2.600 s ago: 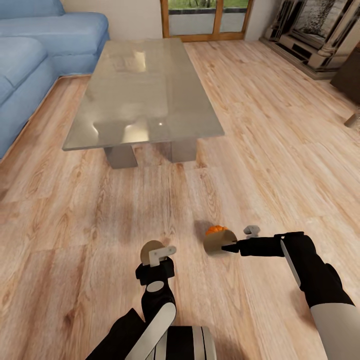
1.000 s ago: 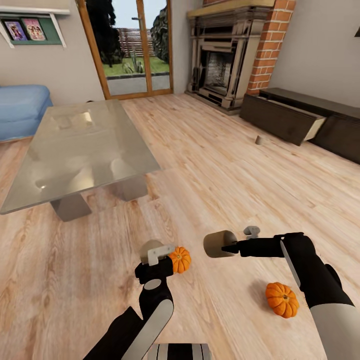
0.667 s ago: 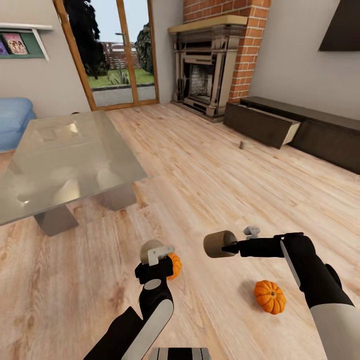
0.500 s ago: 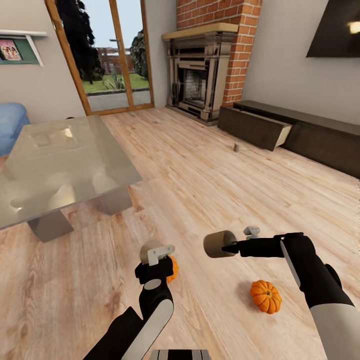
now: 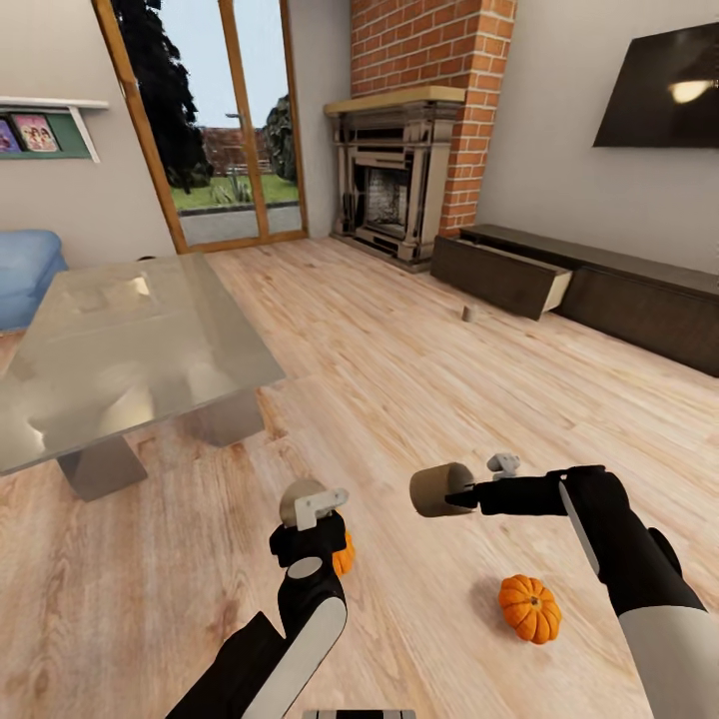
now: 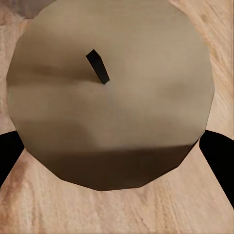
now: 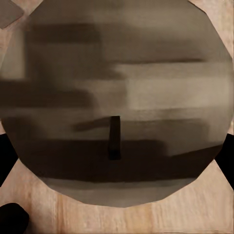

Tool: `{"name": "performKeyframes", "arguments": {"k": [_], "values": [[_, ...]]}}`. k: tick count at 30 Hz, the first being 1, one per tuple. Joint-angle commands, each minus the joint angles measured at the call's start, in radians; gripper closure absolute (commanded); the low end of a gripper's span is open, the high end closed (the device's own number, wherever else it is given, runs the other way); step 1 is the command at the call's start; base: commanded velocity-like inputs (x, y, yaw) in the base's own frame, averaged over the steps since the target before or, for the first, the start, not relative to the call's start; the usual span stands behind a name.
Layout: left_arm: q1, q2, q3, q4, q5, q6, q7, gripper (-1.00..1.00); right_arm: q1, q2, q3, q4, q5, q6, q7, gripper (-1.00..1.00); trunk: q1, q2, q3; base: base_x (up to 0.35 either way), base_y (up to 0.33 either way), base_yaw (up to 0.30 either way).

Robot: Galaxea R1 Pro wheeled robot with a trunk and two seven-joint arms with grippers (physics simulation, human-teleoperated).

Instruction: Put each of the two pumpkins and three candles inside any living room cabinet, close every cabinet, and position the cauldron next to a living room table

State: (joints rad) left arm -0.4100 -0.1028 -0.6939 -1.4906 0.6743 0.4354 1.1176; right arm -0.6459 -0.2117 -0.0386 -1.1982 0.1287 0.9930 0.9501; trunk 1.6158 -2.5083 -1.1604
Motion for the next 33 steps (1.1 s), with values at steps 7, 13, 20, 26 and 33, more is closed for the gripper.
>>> {"name": "performKeyframes", "arguments": {"k": [7,13,20,26,33], "values": [[0.0,0.008,0.056,0.004,0.057,0.004,-0.046,1.0,0.0,0.045,0.0,0.021,0.028,0.001,-0.333,1.0,-0.003,0.002,0.027,0.0,0.0,0.0],[0.0,0.017,0.151,0.014,0.107,0.006,-0.087,1.0,0.0,0.118,0.001,0.101,0.029,-0.029,-0.596,1.0,-0.006,0.003,0.05,0.0,0.0,0.0],[0.0,0.02,0.253,0.096,0.111,0.006,-0.215,1.0,0.0,0.148,0.002,0.269,0.034,-0.191,-0.63,1.0,-0.009,0.005,0.077,0.0,0.0,0.0],[0.0,0.037,0.358,0.215,0.111,0.005,-0.321,1.0,-0.002,0.177,0.002,0.463,0.034,-0.397,-0.684,1.0,-0.012,0.006,0.101,0.0,0.0,0.0],[0.0,0.053,0.37,0.234,0.11,0.006,-0.371,1.0,-0.003,0.182,0.002,0.487,0.029,-0.423,-0.73,1.0,-0.015,0.008,0.128,0.0,0.0,-0.003]]}}
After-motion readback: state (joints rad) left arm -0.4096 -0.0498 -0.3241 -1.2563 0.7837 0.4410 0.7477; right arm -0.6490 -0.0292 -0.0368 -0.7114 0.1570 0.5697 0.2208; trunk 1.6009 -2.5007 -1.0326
